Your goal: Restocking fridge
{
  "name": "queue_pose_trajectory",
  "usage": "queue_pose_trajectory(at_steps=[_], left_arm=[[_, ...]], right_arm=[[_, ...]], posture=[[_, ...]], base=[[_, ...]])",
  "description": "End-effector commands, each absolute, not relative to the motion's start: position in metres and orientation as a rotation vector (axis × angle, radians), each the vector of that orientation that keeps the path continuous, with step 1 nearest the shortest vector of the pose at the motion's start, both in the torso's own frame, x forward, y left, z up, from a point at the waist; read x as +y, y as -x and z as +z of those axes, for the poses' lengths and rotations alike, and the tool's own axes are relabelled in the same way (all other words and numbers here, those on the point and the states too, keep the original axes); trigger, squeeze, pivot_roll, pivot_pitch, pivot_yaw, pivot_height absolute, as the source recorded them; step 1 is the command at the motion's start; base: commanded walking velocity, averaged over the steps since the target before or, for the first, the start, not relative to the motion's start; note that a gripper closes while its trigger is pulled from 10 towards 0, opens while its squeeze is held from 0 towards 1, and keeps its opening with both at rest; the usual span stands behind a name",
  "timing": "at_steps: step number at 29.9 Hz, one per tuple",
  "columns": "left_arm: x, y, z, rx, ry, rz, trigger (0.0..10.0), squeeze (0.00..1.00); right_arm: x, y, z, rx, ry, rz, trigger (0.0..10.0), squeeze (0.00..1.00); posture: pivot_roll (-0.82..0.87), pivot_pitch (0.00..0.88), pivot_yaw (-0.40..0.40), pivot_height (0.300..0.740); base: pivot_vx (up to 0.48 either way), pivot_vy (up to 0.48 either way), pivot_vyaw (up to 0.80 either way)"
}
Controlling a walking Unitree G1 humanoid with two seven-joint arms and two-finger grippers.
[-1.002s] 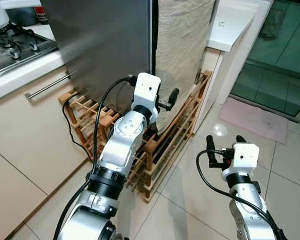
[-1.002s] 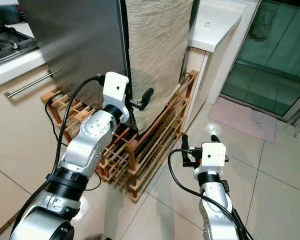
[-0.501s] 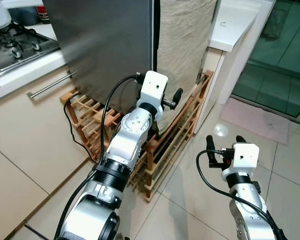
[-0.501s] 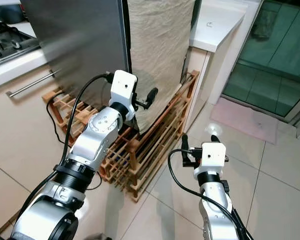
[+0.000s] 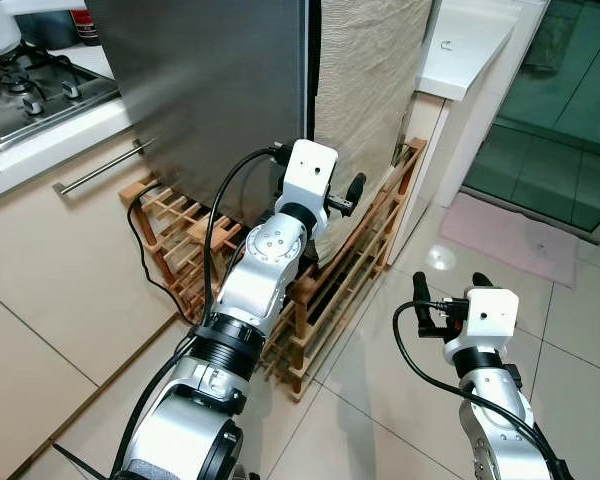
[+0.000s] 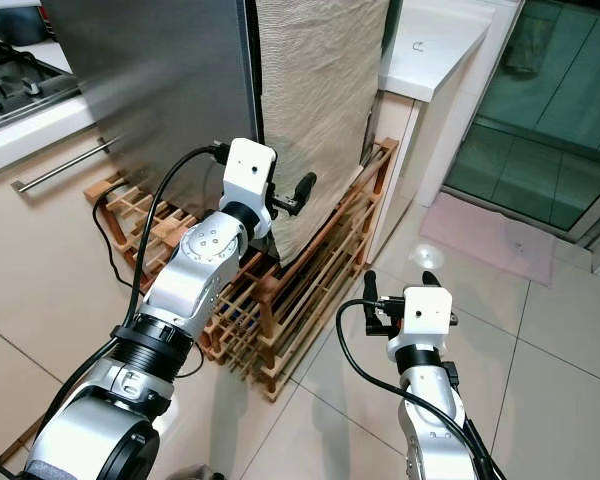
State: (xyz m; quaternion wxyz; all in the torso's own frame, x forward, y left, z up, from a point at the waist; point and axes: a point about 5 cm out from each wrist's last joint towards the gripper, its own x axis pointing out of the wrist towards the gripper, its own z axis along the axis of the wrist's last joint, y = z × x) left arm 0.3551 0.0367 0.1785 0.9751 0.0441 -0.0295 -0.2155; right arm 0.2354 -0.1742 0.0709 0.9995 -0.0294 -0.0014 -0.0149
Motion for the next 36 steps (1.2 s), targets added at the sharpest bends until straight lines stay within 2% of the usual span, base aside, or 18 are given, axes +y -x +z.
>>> queue_pose_trajectory(at_steps=[1,17,33,36], left_arm=[[0.044,-0.359,0.178,-0.048,-0.091,-0.398,10.0,0.0],[0.054,-0.35,0.169,-0.018,-0.07,-0.383,10.0,0.0],[0.03,-0.35,0.173,-0.017,-0.056,-0.455,10.0,0.0],[0.037,-0.349,0.176,-0.025,-0.055,-0.455,10.0,0.0]], right_arm=[[-0.178,-0.232,0.069,0.005,0.06,-0.041,10.0,0.0],[-0.181,-0.232,0.064,0.019,0.067,-0.036,10.0,0.0],[-0.179,-0.234,0.068,0.003,0.069,-0.031,10.0,0.0],[-0.179,-0.233,0.07,0.0,0.07,-0.035,10.0,0.0]], posture=[[0.01,0.039,0.012,0.74],[0.02,0.032,0.004,0.74],[0.0,0.02,0.01,0.74],[0.01,0.024,0.011,0.74]], base=[[0.0,0.0,0.0],[0.0,0.0,0.0],[0.0,0.0,0.0],[0.0,0.0,0.0]])
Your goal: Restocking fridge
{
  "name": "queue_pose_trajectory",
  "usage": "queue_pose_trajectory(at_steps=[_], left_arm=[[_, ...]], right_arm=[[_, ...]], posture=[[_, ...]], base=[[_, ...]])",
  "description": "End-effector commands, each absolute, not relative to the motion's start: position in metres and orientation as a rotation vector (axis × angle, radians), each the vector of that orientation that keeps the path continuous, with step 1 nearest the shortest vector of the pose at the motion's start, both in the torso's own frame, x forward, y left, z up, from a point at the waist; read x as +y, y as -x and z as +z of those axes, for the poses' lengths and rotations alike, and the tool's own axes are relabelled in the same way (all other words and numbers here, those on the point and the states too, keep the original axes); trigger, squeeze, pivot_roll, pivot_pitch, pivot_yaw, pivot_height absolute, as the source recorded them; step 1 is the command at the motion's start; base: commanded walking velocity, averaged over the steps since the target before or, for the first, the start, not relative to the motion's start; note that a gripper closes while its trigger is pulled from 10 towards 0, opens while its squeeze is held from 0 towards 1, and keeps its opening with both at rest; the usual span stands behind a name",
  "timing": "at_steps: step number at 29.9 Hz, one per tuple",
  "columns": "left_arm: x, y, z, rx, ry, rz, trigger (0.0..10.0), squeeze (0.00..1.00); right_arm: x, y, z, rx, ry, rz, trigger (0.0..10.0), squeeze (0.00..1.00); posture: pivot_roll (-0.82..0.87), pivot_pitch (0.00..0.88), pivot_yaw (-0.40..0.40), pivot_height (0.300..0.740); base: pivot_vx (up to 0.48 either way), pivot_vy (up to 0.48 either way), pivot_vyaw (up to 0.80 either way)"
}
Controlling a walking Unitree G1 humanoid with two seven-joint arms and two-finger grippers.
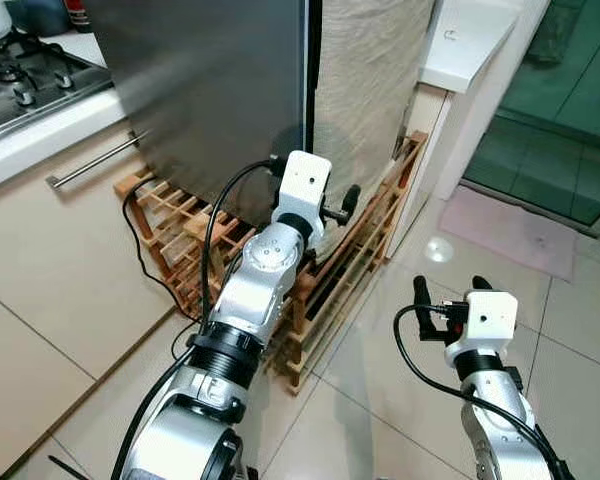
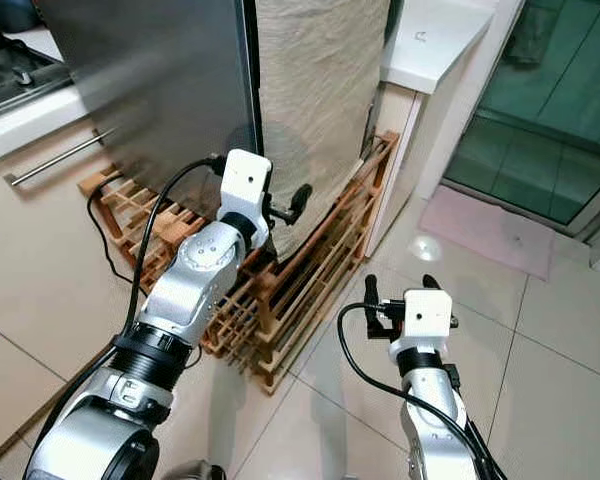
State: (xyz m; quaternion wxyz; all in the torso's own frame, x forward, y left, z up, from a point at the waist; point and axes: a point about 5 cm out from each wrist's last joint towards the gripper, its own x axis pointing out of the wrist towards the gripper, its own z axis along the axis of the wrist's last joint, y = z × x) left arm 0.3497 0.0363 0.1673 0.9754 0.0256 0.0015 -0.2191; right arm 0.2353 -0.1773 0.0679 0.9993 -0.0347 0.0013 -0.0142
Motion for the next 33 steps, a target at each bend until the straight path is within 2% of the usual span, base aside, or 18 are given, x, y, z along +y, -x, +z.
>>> queue_pose_trajectory(at_steps=[1,8,18,33], left_arm=[[0.037,-0.349,0.176,-0.025,-0.055,-0.455,10.0,0.0],[0.049,-0.345,0.167,-0.003,-0.056,-0.426,10.0,0.0],[0.026,-0.351,0.172,-0.014,-0.062,-0.461,10.0,0.0],[0.016,-0.361,0.18,-0.039,-0.091,-0.453,10.0,0.0]], right_arm=[[-0.179,-0.233,0.07,0.0,0.07,-0.035,10.0,0.0],[-0.178,-0.233,0.07,0.003,0.068,-0.032,10.0,0.0],[-0.177,-0.236,0.071,0.002,0.069,-0.027,10.0,0.0],[-0.177,-0.233,0.067,0.012,0.067,-0.032,10.0,0.0]], posture=[[0.01,0.024,0.011,0.74],[0.02,0.025,0.007,0.74],[0.0,0.025,0.005,0.74],[0.0,0.036,0.012,0.74]], base=[[0.0,0.0,0.0],[0.0,0.0,0.0],[0.0,0.0,0.0],[0.0,0.0,0.0]])
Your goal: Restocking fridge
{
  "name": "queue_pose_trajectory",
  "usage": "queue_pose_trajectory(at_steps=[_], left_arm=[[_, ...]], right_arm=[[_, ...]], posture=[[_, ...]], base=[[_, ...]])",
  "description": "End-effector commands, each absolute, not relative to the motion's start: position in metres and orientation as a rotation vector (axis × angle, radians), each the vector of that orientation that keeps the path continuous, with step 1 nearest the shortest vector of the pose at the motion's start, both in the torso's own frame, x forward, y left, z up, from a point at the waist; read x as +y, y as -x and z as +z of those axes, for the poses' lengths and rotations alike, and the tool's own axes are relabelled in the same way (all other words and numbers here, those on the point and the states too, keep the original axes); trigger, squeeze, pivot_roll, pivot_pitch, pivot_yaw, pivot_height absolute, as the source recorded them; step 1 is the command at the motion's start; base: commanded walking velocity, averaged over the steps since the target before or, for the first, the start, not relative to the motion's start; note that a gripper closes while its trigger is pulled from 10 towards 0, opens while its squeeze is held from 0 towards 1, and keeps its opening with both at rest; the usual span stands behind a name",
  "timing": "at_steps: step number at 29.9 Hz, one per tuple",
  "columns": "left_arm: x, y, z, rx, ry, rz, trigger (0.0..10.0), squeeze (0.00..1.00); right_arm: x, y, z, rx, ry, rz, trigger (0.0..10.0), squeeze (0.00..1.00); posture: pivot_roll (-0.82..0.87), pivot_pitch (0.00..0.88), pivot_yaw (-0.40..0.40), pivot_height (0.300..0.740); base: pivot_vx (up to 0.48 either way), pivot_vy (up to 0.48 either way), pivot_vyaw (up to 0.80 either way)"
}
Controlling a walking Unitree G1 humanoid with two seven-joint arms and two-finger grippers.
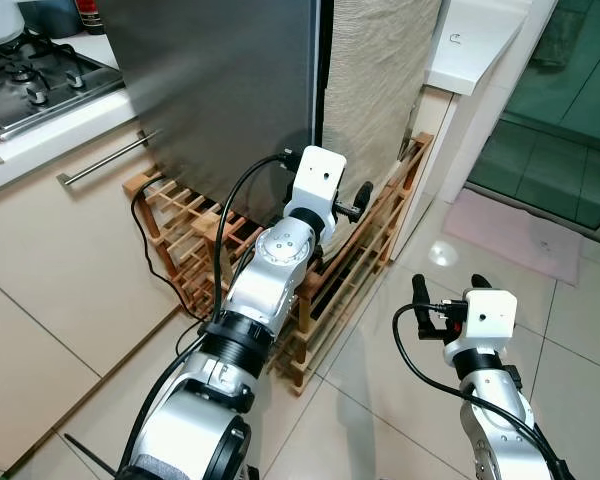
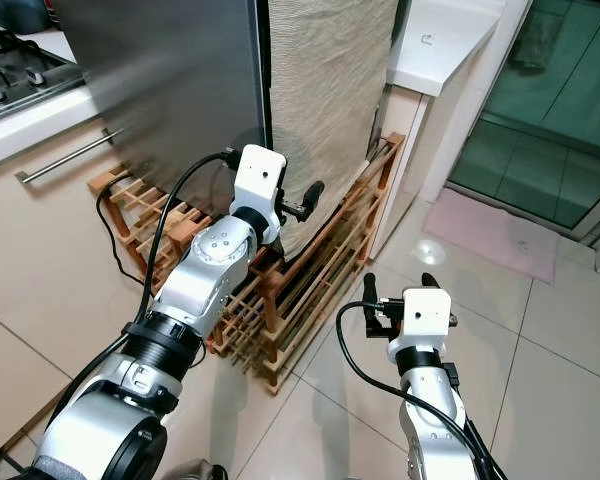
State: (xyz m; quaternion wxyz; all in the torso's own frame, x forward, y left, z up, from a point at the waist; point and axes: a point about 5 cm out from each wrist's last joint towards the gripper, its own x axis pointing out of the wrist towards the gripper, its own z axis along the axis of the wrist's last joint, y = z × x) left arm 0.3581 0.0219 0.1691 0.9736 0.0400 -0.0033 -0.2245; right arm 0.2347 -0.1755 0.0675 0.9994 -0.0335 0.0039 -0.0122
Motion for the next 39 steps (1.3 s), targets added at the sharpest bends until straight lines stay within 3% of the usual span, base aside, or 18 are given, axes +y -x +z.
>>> queue_pose_trajectory(at_steps=[1,4,6,9,15,20,22,26,29,36,38,39], left_arm=[[0.016,-0.361,0.18,-0.039,-0.091,-0.453,10.0,0.0],[0.002,-0.355,0.185,-0.051,-0.017,-0.552,10.0,0.0],[-0.013,-0.343,0.197,-0.103,0.064,-0.71,10.0,0.0],[-0.018,-0.331,0.208,-0.162,0.126,-0.843,10.0,0.0],[-0.002,-0.321,0.213,-0.202,0.12,-0.945,10.0,0.0],[0.021,-0.328,0.199,-0.178,0.039,-0.808,10.0,0.0],[0.048,-0.328,0.181,-0.138,-0.042,-0.675,10.0,0.0],[0.069,-0.326,0.17,-0.099,-0.041,-0.582,10.0,0.0],[0.099,-0.324,0.161,-0.072,-0.04,-0.441,10.0,0.0],[0.126,-0.315,0.147,-0.042,-0.066,-0.246,10.0,0.0],[0.146,-0.305,0.134,0.02,-0.016,-0.039,10.0,0.0],[0.146,-0.305,0.134,0.02,-0.016,-0.039,10.0,0.0]], right_arm=[[-0.177,-0.233,0.067,0.012,0.067,-0.032,10.0,0.0],[-0.177,-0.232,0.068,0.011,0.068,-0.032,10.0,0.0],[-0.177,-0.232,0.068,0.012,0.069,-0.033,10.0,0.0],[-0.177,-0.232,0.067,0.014,0.069,-0.034,10.0,0.0],[-0.18,-0.232,0.061,0.028,0.068,-0.037,10.0,0.0],[-0.183,-0.233,0.056,0.039,0.068,-0.037,10.0,0.0],[-0.184,-0.233,0.055,0.035,0.066,-0.039,10.0,0.0],[-0.185,-0.233,0.055,0.032,0.066,-0.04,10.0,0.0],[-0.183,-0.234,0.059,0.017,0.068,-0.041,10.0,0.0],[-0.18,-0.235,0.073,-0.034,0.058,-0.063,10.0,0.0],[-0.184,-0.237,0.084,-0.06,-0.006,-0.132,10.0,0.0],[-0.184,-0.237,0.084,-0.06,-0.006,-0.132,10.0,0.0]], posture=[[0.0,0.036,0.012,0.74],[-0.01,0.041,0.011,0.74],[-0.01,0.044,0.011,0.74],[-0.01,0.047,0.011,0.74],[0.0,0.052,0.008,0.74],[0.01,0.049,0.009,0.74],[0.02,0.046,0.012,0.74],[0.02,0.047,0.013,0.74],[0.02,0.046,0.014,0.74],[0.02,0.032,0.023,0.74],[0.02,0.02,0.039,0.74],[0.02,0.02,0.039,0.74]], base=[[0.0,0.0,0.0],[0.0,0.0,0.0],[0.0,0.0,0.0],[0.0,0.0,0.0],[0.0,0.0,0.0],[0.0,0.0,0.0],[0.0,0.0,0.0],[0.0,0.0,0.0],[0.0,0.0,0.0],[0.0,0.0,0.0],[0.0,0.0,0.0],[0.0,0.0,0.0]])
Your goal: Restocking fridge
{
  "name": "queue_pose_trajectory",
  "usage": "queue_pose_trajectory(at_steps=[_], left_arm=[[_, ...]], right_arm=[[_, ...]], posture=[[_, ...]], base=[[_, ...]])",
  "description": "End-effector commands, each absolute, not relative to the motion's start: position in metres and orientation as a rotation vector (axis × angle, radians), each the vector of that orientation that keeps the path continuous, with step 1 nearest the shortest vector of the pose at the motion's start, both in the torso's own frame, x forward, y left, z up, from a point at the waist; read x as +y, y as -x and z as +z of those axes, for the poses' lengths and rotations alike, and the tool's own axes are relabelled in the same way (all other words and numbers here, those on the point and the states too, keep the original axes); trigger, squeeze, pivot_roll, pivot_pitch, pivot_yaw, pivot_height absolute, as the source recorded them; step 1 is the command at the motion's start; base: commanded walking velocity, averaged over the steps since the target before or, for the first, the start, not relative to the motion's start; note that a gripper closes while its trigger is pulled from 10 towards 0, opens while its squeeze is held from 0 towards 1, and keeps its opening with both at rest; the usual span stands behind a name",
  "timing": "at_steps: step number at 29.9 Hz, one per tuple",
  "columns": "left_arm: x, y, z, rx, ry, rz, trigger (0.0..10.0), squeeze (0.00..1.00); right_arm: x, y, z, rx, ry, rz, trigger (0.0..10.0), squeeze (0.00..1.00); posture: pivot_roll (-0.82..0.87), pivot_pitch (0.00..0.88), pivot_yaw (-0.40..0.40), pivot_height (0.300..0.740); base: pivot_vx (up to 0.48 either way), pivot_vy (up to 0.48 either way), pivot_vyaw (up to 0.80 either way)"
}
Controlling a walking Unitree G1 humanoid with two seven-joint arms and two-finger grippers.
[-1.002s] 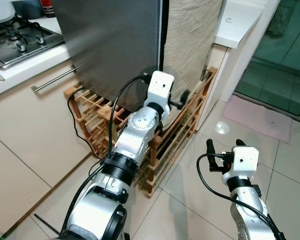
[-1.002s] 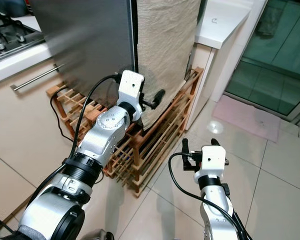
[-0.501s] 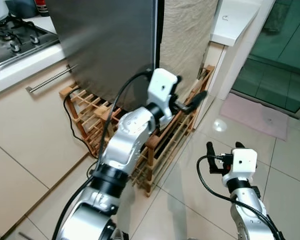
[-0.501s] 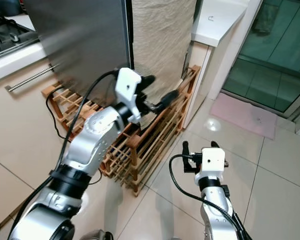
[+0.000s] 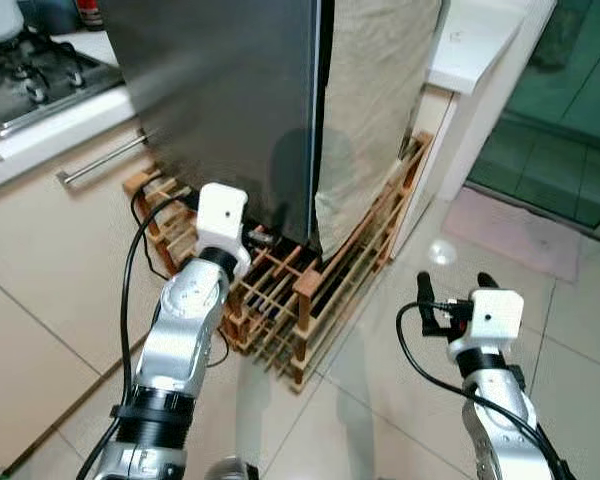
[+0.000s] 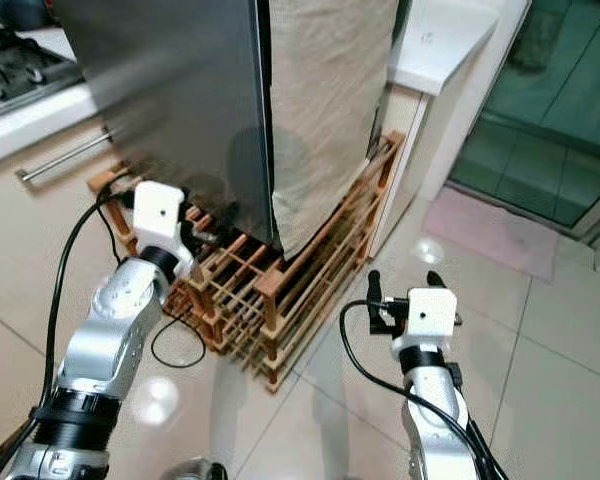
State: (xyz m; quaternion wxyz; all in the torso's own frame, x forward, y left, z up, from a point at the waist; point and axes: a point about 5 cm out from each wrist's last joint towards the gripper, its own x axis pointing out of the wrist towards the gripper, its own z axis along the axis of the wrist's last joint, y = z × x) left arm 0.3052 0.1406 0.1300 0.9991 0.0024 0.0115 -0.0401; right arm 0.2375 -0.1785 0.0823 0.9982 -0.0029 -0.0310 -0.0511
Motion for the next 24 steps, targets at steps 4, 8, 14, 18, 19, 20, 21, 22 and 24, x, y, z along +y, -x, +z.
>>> queue_pose_trajectory(at_steps=[4,8,14,18,19,20,21,22,24], left_arm=[[0.147,-0.305,0.118,0.085,-0.031,-0.005,10.0,0.0],[0.131,-0.309,0.122,0.047,-0.054,-0.146,10.0,0.0],[0.117,-0.309,0.129,0.021,-0.037,-0.228,10.0,0.0],[0.113,-0.309,0.129,0.018,-0.007,-0.242,10.0,0.0],[0.112,-0.309,0.129,0.017,0.002,-0.244,10.0,0.0],[0.111,-0.309,0.13,0.012,0.003,-0.248,10.0,0.0],[0.111,-0.309,0.13,0.008,0.002,-0.252,10.0,0.0],[0.11,-0.31,0.131,0.002,-0.005,-0.255,10.0,0.0],[0.108,-0.313,0.131,-0.007,-0.018,-0.255,10.0,0.0]], right_arm=[[-0.184,-0.24,0.09,-0.073,-0.011,-0.145,10.0,0.0],[-0.182,-0.243,0.093,-0.08,-0.01,-0.14,10.0,0.0],[-0.181,-0.246,0.098,-0.076,-0.012,-0.139,10.0,0.0],[-0.182,-0.247,0.099,-0.071,-0.011,-0.137,10.0,0.0],[-0.182,-0.248,0.099,-0.07,-0.011,-0.136,10.0,0.0],[-0.182,-0.248,0.099,-0.068,-0.009,-0.135,10.0,0.0],[-0.182,-0.248,0.099,-0.067,-0.008,-0.133,10.0,0.0],[-0.183,-0.249,0.1,-0.067,-0.005,-0.13,10.0,0.0],[-0.183,-0.251,0.1,-0.065,0.001,-0.122,10.0,0.0]], posture=[[0.02,0.008,0.038,0.74],[0.01,0.0,0.035,0.74],[0.0,0.0,0.03,0.74],[0.0,0.0,0.024,0.74],[0.0,0.0,0.024,0.74],[0.01,0.0,0.018,0.74],[0.01,0.0,0.015,0.74],[0.01,0.0,0.009,0.74],[0.01,0.0,-0.003,0.74]], base=[[0.0,0.0,0.0],[0.0,0.0,0.0],[0.0,0.0,0.0],[0.0,0.0,0.0],[0.0,0.0,0.0],[0.0,0.0,0.0],[0.0,0.0,0.0],[0.0,0.0,0.0],[0.0,0.0,0.0]])
